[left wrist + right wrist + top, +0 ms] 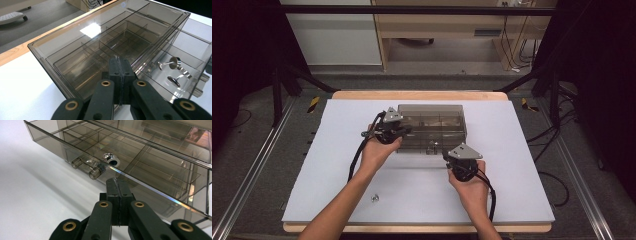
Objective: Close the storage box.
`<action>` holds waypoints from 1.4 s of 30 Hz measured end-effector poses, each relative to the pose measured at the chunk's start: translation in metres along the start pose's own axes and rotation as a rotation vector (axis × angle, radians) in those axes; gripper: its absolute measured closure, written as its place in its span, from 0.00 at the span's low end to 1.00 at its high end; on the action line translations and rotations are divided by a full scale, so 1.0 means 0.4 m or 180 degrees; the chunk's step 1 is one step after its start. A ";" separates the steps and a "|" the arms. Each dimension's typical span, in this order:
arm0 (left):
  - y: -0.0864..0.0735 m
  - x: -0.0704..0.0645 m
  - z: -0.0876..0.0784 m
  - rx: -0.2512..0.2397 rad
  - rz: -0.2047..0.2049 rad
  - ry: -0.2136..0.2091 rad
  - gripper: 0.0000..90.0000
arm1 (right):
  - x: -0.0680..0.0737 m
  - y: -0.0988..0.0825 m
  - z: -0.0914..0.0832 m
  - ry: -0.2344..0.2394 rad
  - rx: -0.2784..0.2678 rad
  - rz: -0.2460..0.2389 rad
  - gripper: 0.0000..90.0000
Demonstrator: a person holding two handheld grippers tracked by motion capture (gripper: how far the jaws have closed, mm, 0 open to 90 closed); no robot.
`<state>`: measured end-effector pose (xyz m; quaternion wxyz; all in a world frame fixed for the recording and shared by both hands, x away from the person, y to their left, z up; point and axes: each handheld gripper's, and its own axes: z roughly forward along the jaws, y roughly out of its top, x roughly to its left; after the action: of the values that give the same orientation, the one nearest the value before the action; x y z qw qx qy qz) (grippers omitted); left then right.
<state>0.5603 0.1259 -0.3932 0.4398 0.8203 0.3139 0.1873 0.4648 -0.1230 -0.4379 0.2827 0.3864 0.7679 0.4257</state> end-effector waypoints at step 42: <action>-0.001 0.000 0.000 -0.0005 -0.0005 0.0001 1.00 | -0.028 0.017 0.037 0.0000 0.0012 0.0057 1.00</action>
<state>0.5603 0.1260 -0.3935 0.4405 0.8197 0.3145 0.1874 0.4844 -0.1237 -0.4379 0.2781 0.3938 0.7652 0.4267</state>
